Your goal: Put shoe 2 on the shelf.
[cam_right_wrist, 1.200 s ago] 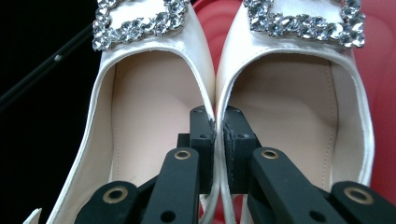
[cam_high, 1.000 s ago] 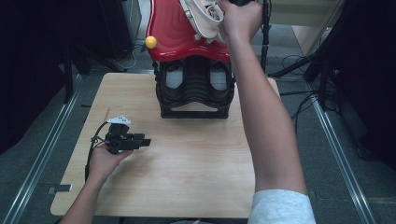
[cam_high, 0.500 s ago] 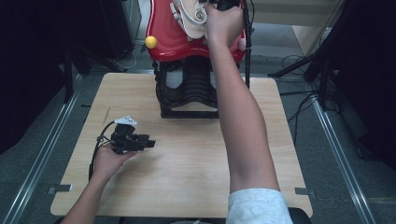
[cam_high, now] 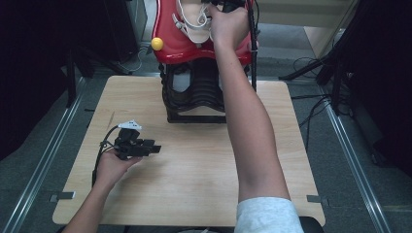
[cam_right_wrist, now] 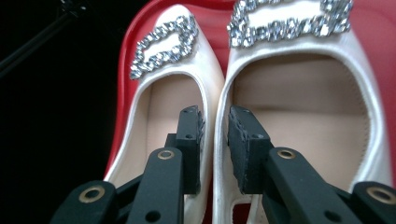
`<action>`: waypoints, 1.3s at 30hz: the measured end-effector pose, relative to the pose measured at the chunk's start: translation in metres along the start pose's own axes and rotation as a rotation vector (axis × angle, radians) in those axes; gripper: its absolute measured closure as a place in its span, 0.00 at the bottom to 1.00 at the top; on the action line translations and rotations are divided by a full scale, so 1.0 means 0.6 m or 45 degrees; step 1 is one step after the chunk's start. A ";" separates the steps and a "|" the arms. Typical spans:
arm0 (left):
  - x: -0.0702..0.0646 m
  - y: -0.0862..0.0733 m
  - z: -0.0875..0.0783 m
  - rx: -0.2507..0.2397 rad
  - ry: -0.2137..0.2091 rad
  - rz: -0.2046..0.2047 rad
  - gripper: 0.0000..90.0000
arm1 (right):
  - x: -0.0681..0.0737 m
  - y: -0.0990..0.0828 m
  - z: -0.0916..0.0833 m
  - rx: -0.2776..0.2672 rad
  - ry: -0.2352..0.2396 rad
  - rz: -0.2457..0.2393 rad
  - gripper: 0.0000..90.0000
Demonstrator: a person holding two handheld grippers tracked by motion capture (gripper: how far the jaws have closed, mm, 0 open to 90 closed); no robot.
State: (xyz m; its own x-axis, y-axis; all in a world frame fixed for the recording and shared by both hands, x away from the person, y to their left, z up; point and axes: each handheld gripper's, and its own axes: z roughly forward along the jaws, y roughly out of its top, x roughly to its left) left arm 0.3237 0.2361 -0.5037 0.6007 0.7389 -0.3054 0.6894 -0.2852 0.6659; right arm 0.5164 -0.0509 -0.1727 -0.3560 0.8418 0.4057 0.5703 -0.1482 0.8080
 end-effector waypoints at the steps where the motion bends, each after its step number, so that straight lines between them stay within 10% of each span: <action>1: 0.000 0.000 0.000 0.000 0.000 0.000 0.60 | 0.000 0.002 -0.004 0.002 -0.003 -0.013 0.82; 39: -0.001 0.012 0.013 0.009 -0.022 0.019 0.57 | -0.144 -0.005 -0.118 -0.064 0.048 -0.156 0.58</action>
State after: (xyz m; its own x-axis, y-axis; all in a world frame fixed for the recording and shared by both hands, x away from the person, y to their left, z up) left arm 0.3317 0.2287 -0.5040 0.6178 0.7238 -0.3073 0.6830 -0.3003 0.6658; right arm 0.4930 -0.1602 -0.1800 -0.4489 0.8351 0.3180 0.4835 -0.0723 0.8724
